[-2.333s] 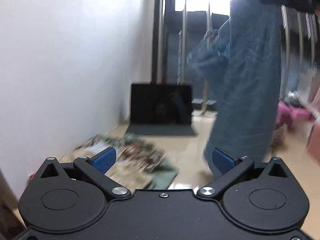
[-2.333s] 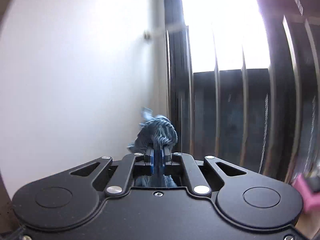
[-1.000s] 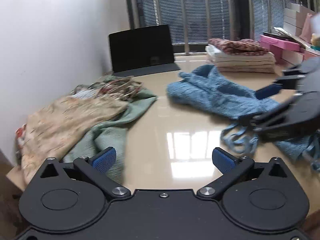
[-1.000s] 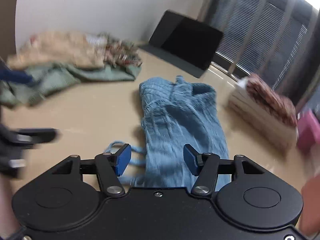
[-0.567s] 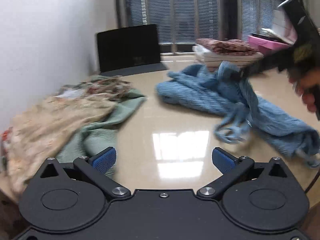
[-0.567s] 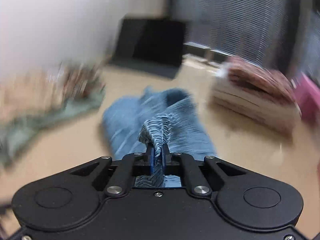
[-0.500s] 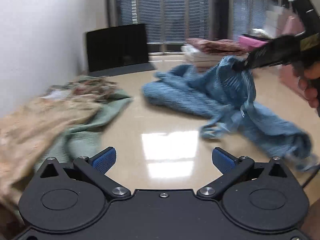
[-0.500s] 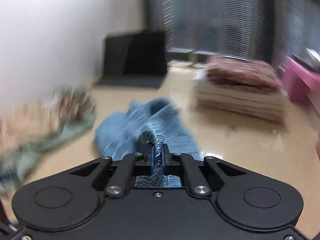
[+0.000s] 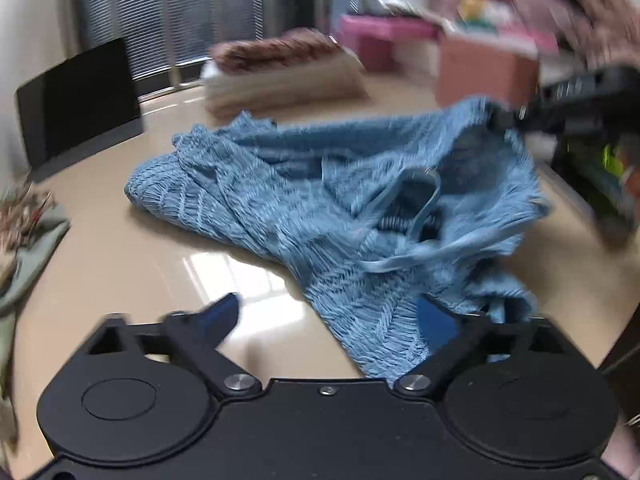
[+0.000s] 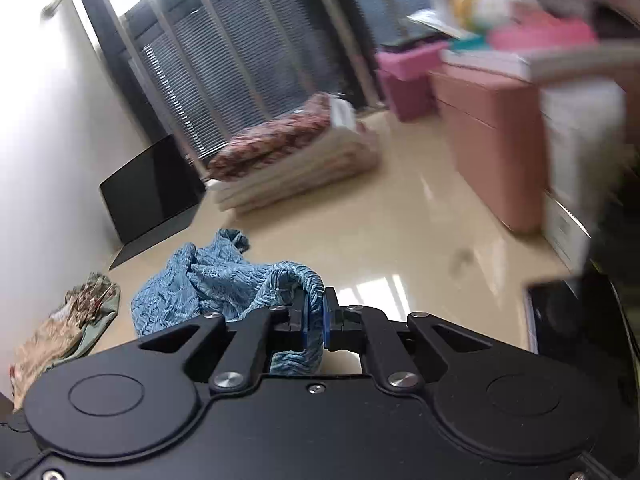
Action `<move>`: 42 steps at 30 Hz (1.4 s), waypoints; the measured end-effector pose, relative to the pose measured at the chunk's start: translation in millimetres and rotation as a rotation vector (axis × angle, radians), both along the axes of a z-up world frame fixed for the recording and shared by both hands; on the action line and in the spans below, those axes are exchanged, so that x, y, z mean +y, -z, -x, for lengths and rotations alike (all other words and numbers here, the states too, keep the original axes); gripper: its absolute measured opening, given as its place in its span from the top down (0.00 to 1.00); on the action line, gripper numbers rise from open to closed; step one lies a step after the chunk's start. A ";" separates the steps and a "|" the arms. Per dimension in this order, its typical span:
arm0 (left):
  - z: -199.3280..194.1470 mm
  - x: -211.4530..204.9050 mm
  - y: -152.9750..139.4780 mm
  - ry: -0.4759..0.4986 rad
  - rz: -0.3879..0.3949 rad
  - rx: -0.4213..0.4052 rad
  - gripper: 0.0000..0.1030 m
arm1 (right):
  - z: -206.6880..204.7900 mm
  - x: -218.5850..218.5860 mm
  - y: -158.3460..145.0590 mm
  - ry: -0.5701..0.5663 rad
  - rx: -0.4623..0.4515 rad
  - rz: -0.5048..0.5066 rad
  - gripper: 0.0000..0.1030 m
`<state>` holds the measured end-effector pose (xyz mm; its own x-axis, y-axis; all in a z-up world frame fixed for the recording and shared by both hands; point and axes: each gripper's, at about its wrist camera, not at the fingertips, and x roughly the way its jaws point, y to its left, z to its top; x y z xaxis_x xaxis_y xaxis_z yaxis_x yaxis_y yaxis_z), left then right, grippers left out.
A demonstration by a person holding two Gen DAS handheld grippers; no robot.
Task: Fold clothes
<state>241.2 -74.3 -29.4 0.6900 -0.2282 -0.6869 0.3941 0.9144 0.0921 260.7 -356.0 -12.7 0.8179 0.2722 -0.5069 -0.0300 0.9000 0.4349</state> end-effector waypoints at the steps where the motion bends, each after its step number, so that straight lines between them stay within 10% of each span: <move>1: 0.8 -4.3 0.6 0.011 -0.017 -0.008 0.45 | 4.4 -4.6 4.1 0.011 0.003 -0.006 0.94; 3: 0.1 -8.3 -1.8 0.039 -0.027 -0.001 0.85 | 12.2 -12.6 11.1 0.026 0.010 -0.010 0.94; 5: -4.6 -6.5 -2.8 0.017 -0.053 0.000 0.98 | 20.2 -17.1 15.9 0.036 0.015 -0.007 0.94; 15: -8.9 85.3 -25.4 -0.225 -0.036 -0.030 1.00 | 59.5 -11.9 31.2 0.043 0.078 0.047 0.94; 18: -1.3 105.3 -30.3 -0.258 -0.004 -0.033 0.92 | 66.9 -6.9 36.1 0.035 0.102 0.056 0.93; 20: 3.9 116.3 -33.3 -0.263 0.032 -0.026 0.42 | 70.6 -3.5 37.4 0.038 0.113 0.072 0.89; 22: 13.5 120.4 -37.3 -0.249 0.030 -0.044 0.28 | 73.5 -1.6 36.0 0.057 0.114 0.090 0.84; 32: 54.3 85.4 -28.6 0.008 -0.180 -0.104 0.28 | 88.6 17.4 23.9 0.064 0.098 0.283 0.60; 42: 52.1 66.5 -10.1 -0.010 -0.279 -0.156 0.31 | 78.1 43.5 25.9 0.036 0.078 0.458 0.58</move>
